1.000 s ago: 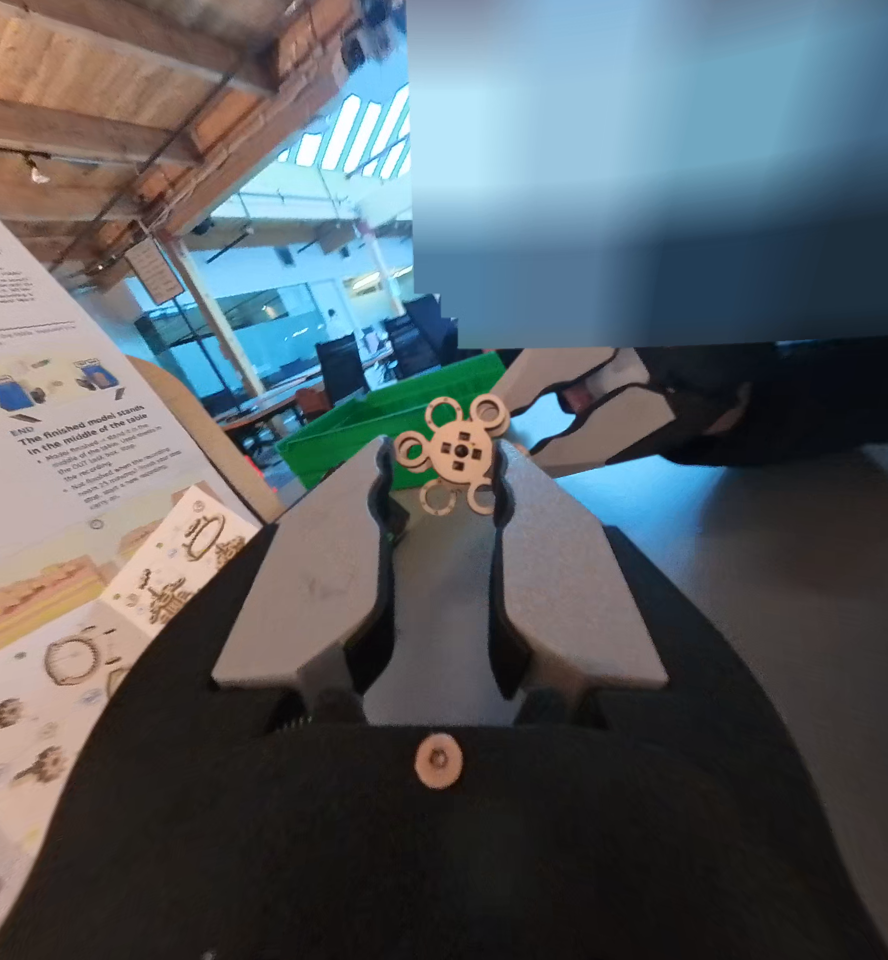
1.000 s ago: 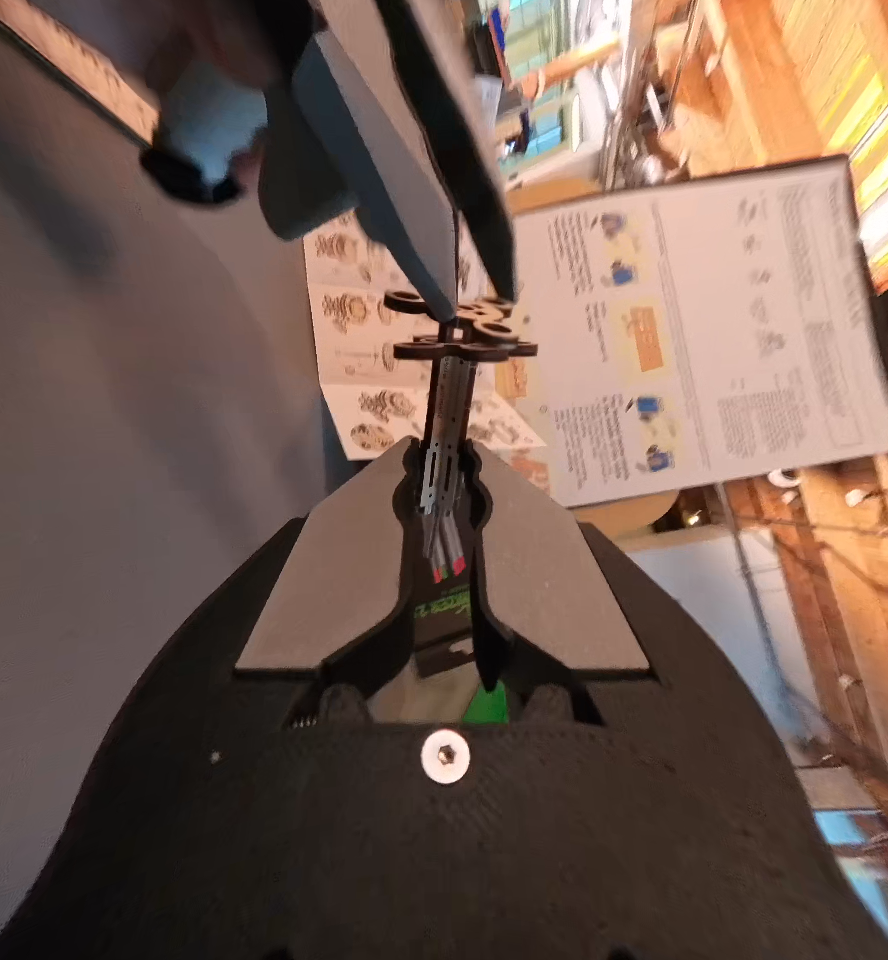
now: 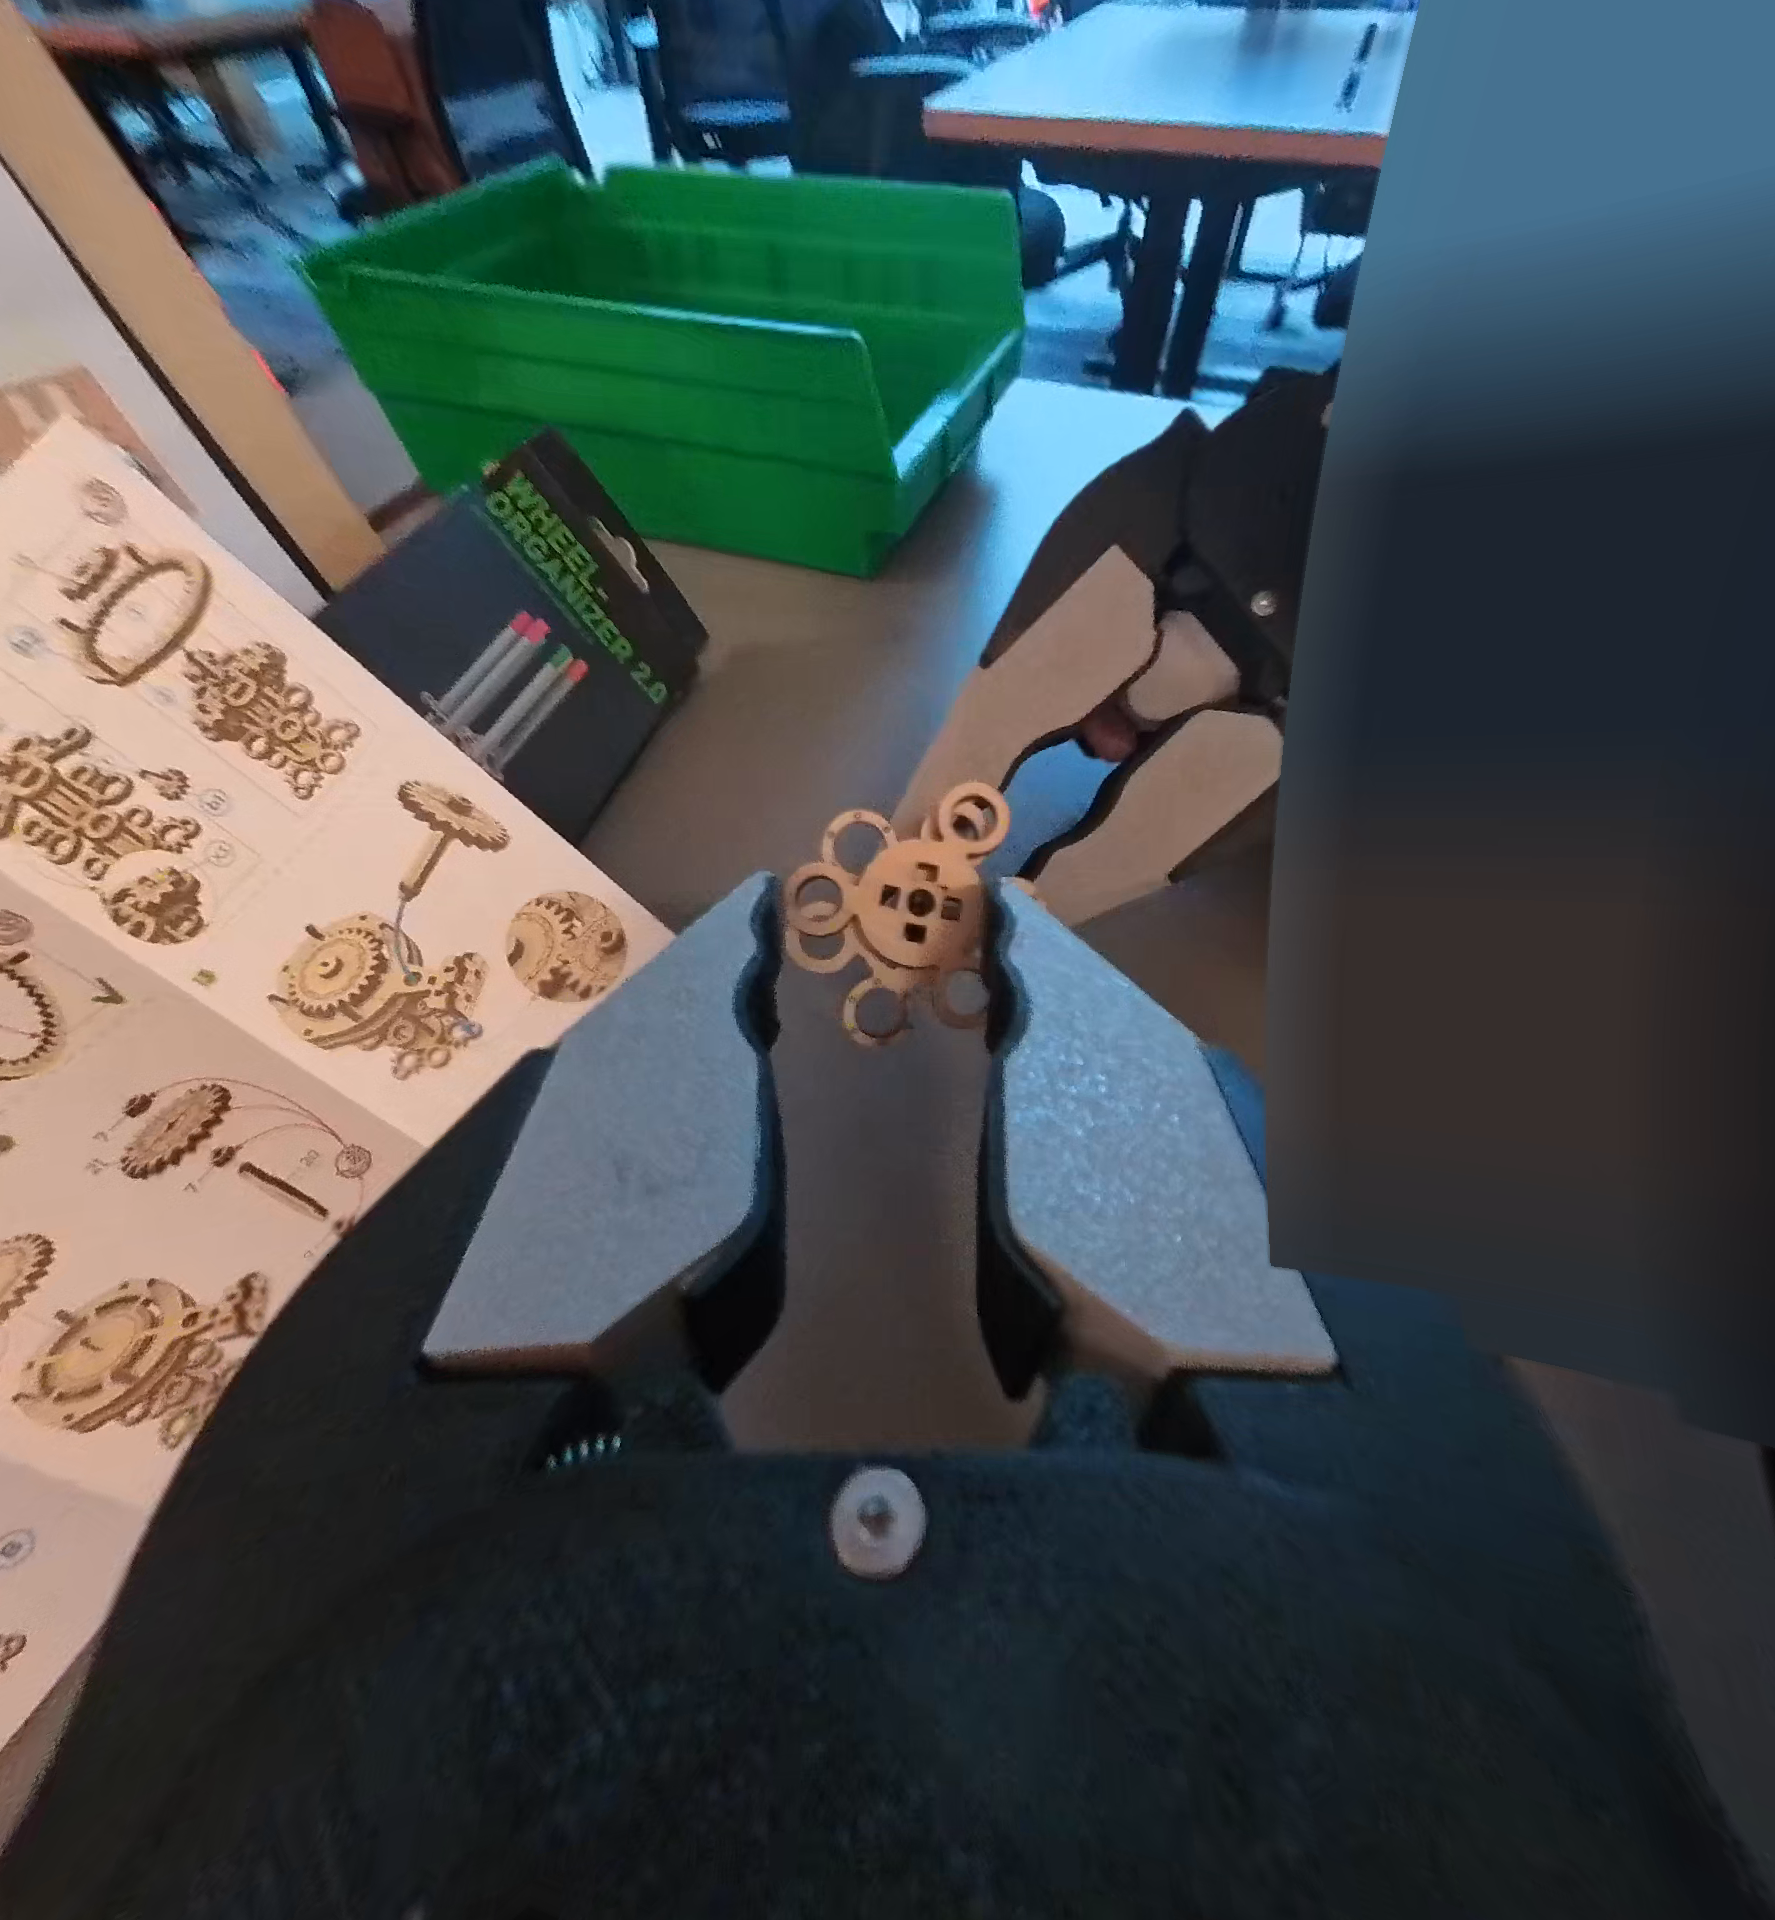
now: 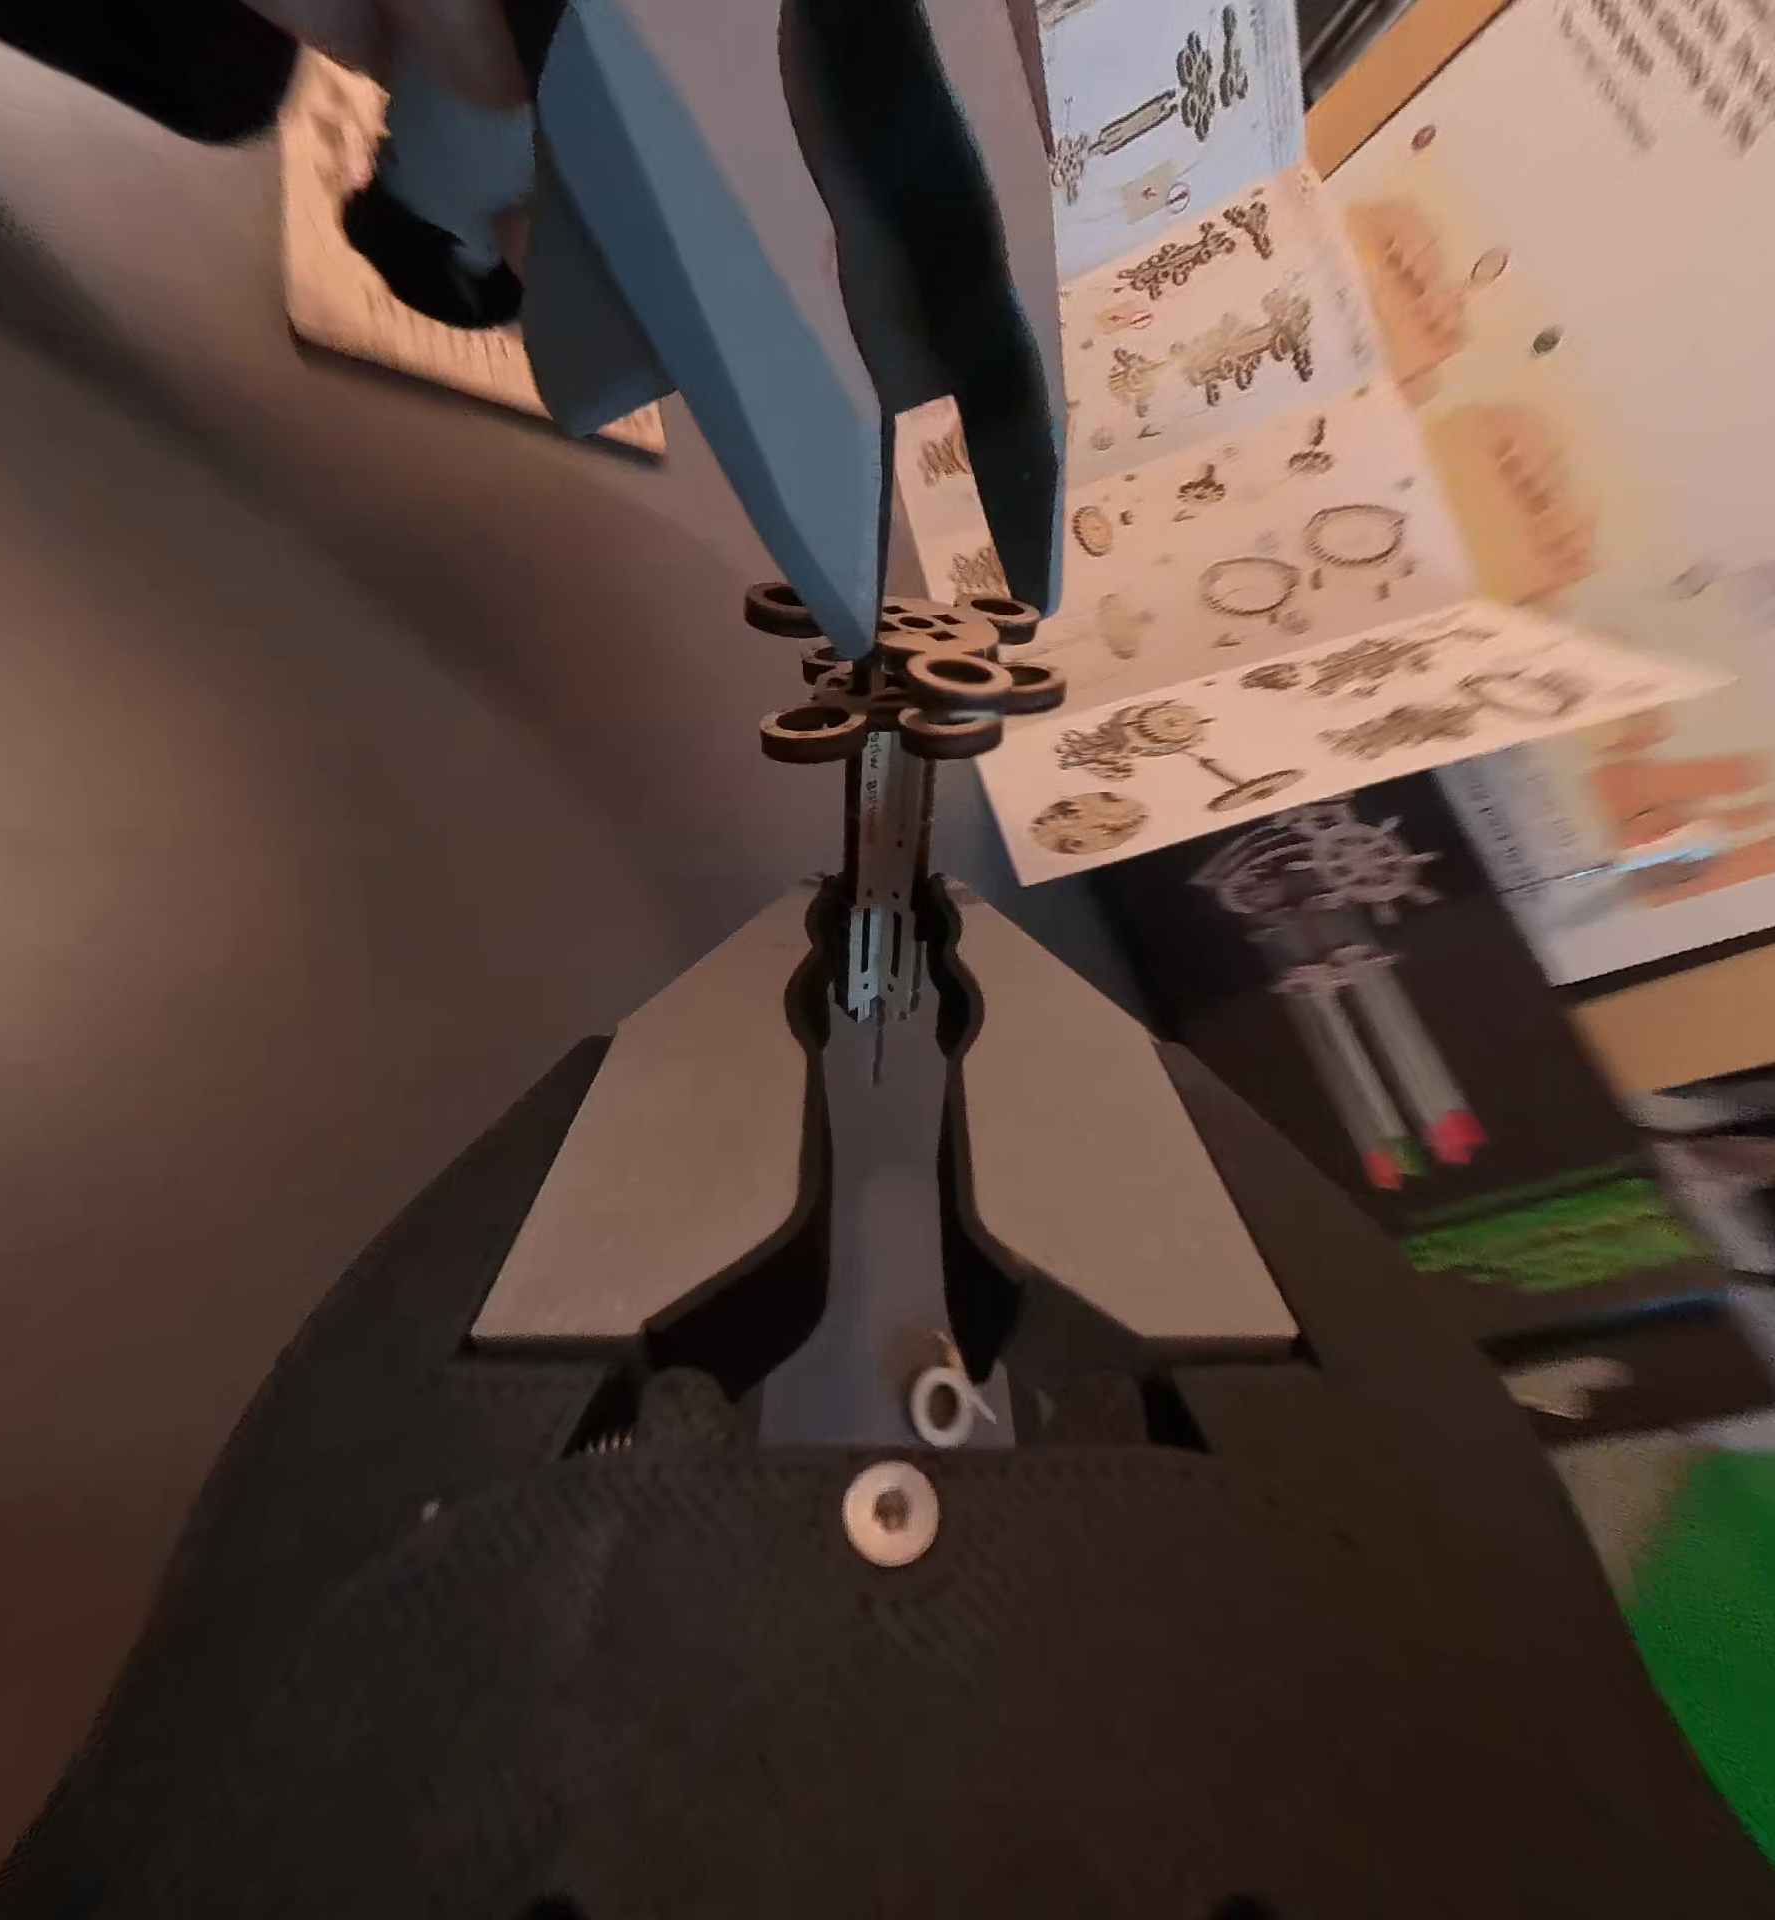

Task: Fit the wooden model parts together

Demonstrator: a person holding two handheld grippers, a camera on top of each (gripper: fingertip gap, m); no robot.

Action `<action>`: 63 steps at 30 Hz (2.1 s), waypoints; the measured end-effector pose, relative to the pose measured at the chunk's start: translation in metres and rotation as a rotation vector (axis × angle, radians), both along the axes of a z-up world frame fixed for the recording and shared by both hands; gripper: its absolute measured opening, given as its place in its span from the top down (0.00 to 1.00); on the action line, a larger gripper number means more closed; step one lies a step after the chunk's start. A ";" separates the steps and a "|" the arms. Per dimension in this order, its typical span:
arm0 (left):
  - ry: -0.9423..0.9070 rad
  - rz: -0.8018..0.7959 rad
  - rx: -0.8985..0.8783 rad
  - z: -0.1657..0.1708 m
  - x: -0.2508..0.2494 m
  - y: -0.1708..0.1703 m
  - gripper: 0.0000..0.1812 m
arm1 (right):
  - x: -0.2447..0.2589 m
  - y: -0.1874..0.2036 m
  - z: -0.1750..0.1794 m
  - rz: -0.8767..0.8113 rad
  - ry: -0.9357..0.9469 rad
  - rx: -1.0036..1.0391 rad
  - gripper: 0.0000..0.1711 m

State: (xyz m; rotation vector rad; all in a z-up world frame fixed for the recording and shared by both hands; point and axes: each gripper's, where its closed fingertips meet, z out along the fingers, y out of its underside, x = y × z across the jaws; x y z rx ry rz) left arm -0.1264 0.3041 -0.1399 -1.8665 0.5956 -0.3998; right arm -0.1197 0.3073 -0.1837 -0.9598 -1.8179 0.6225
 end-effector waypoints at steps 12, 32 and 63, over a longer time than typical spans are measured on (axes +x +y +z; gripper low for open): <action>-0.023 -0.072 -0.040 0.030 0.013 0.016 0.80 | 0.003 0.019 0.025 -0.008 0.152 -0.391 0.93; -0.070 -0.222 0.121 0.001 0.014 -0.001 0.70 | 0.004 -0.009 0.060 0.249 0.289 -0.571 0.93; -0.092 -0.270 0.225 0.012 -0.009 -0.018 0.94 | 0.021 0.017 0.019 0.164 0.007 -0.435 0.78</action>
